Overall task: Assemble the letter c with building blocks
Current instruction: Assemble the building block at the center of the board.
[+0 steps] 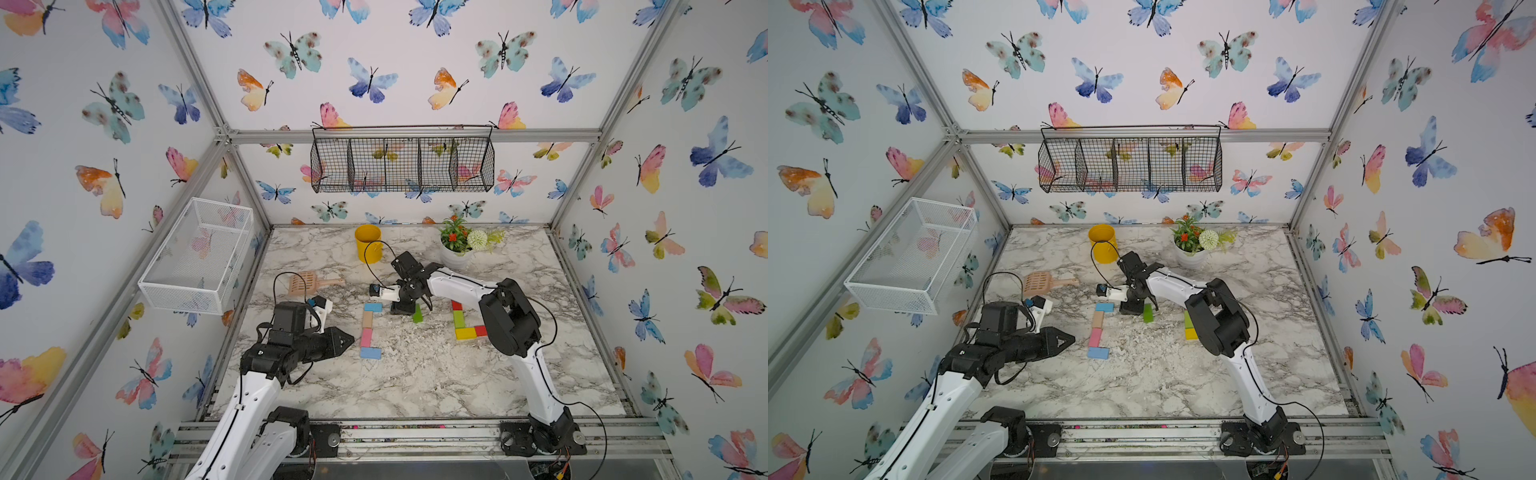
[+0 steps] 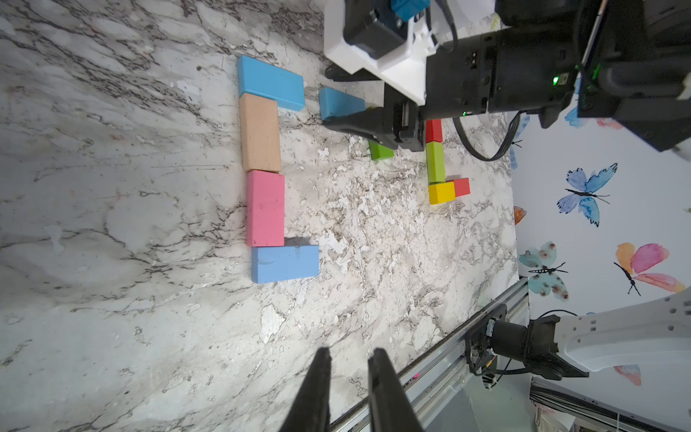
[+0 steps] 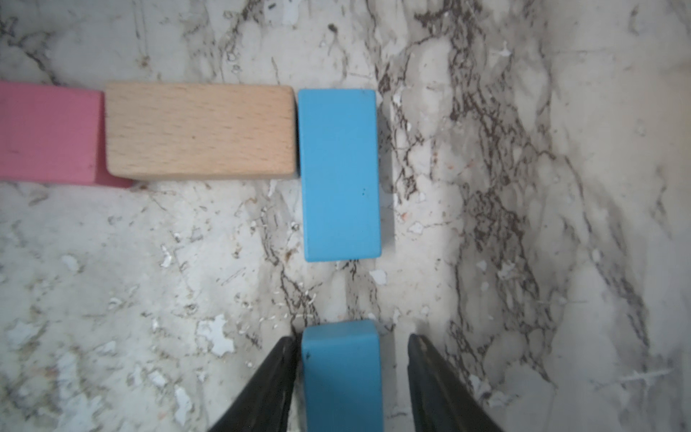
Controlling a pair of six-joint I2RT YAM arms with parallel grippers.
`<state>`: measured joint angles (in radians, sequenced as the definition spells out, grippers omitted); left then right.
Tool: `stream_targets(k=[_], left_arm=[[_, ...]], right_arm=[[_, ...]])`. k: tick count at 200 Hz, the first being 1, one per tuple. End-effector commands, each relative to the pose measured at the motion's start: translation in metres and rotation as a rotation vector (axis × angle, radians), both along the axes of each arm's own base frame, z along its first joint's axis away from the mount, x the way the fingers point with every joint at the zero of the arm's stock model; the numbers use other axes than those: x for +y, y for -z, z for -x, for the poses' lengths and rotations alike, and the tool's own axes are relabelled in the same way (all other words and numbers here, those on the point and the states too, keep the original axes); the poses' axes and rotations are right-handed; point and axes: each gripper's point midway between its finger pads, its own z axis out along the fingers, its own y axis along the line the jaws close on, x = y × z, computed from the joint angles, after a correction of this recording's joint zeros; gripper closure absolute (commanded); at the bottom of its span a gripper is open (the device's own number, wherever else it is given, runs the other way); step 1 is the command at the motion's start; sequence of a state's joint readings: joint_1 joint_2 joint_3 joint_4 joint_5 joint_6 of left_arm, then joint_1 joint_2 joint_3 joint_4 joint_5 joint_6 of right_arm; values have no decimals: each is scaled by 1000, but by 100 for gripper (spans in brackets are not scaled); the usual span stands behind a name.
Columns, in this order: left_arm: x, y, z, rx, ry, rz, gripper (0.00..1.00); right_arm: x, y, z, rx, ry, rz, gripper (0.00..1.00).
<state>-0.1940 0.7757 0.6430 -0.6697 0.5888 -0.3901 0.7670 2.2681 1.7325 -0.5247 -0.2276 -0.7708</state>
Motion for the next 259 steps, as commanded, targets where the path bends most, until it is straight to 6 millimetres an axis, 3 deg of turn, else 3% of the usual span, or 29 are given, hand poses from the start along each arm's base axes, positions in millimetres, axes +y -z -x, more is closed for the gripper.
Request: stream_targets(k=[1, 35, 80, 96, 184, 259], left_arm=[[0, -1, -3, -6, -1, -4, 78], [-2, -2, -2, -11, 11, 3, 78], [-3, -9, -3, -40, 11, 15, 78], [-4, -12, -5, -50, 7, 26, 78], [-7, -9, -5, -41, 19, 40, 78], [-7, -10, -4, -45, 26, 43, 78]], right_arm=[[-19, 12, 7, 17, 18, 68, 43], [-26, 15, 6, 19, 31, 80, 44], [-30, 19, 8, 29, 19, 88, 59], [-29, 19, 8, 35, 13, 88, 60], [-11, 17, 7, 67, -20, 41, 72], [2, 21, 16, 86, -44, 39, 72]])
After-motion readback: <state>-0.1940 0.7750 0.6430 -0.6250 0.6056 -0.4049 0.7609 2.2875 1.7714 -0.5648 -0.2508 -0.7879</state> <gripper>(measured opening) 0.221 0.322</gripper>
